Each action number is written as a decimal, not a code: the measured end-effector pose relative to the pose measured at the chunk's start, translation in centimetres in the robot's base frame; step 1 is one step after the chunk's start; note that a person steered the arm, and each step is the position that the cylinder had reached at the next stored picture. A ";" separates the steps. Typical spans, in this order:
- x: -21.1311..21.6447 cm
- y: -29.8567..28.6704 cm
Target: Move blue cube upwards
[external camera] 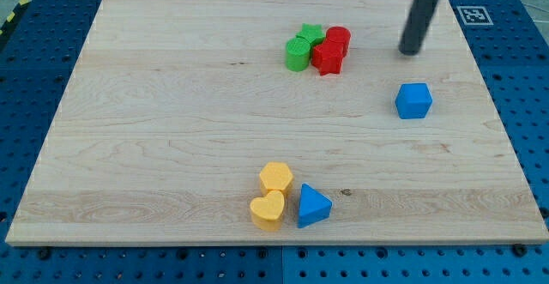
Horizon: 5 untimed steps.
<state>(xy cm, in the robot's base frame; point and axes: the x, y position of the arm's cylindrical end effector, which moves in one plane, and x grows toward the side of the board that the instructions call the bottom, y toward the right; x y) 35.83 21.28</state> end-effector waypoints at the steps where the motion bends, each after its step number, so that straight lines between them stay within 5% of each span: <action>1: 6.1 3.2; 3: 14.9 3.8; 5: 13.2 1.5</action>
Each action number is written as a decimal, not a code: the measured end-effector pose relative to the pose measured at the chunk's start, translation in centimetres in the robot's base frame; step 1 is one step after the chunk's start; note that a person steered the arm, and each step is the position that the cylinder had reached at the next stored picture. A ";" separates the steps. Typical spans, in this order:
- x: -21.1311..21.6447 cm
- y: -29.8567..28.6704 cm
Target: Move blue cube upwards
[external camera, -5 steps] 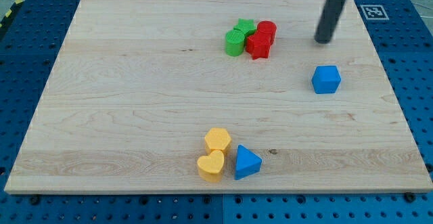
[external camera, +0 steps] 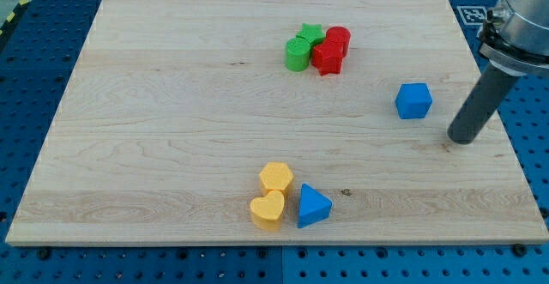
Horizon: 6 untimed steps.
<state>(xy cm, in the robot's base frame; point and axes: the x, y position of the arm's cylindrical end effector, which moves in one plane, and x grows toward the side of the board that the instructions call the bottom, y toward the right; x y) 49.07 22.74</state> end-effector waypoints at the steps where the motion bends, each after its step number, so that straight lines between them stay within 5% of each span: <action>1: -1.8 -1.7; 6: -6.4 -6.1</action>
